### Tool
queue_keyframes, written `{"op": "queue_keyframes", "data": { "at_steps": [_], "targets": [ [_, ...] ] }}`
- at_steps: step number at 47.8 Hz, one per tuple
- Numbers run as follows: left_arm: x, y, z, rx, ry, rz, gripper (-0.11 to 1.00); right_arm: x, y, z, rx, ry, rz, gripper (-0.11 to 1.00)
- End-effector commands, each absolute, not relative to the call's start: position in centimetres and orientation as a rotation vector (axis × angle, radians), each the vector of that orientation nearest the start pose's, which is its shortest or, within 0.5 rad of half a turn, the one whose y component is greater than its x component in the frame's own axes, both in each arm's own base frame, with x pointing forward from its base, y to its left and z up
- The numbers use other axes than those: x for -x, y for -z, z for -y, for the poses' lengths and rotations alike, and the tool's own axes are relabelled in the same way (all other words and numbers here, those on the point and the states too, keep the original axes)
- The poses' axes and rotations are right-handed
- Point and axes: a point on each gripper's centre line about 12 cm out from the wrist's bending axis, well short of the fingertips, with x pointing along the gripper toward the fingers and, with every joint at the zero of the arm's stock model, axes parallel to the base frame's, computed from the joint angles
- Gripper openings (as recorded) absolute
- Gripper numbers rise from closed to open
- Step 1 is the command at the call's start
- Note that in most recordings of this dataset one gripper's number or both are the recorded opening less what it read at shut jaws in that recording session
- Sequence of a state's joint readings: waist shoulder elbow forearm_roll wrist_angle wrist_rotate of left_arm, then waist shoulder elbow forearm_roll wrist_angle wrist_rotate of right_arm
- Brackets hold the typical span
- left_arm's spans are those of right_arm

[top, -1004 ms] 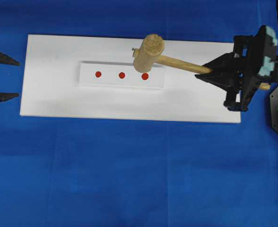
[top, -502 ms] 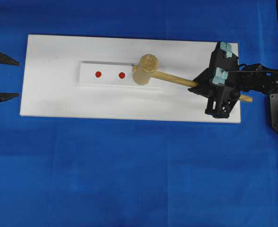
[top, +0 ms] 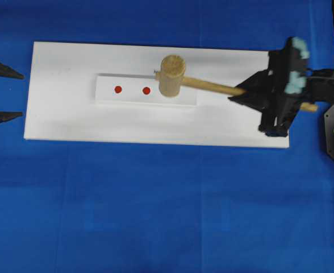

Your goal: Hit the mark with a hammer.

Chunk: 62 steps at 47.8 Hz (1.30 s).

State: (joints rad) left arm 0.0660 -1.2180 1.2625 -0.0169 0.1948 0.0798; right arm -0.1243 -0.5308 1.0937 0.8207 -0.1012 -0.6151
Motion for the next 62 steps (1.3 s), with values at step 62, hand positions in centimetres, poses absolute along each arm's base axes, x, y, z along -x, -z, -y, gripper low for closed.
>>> {"op": "queue_keyframes", "data": {
  "at_steps": [62],
  "targets": [
    [-15.6,-24.9,-1.0,-0.055,-0.054,-0.224,0.83,-39.6,-23.4,3.3,-0.147,0.148,-0.450,0.02]
  ]
}}
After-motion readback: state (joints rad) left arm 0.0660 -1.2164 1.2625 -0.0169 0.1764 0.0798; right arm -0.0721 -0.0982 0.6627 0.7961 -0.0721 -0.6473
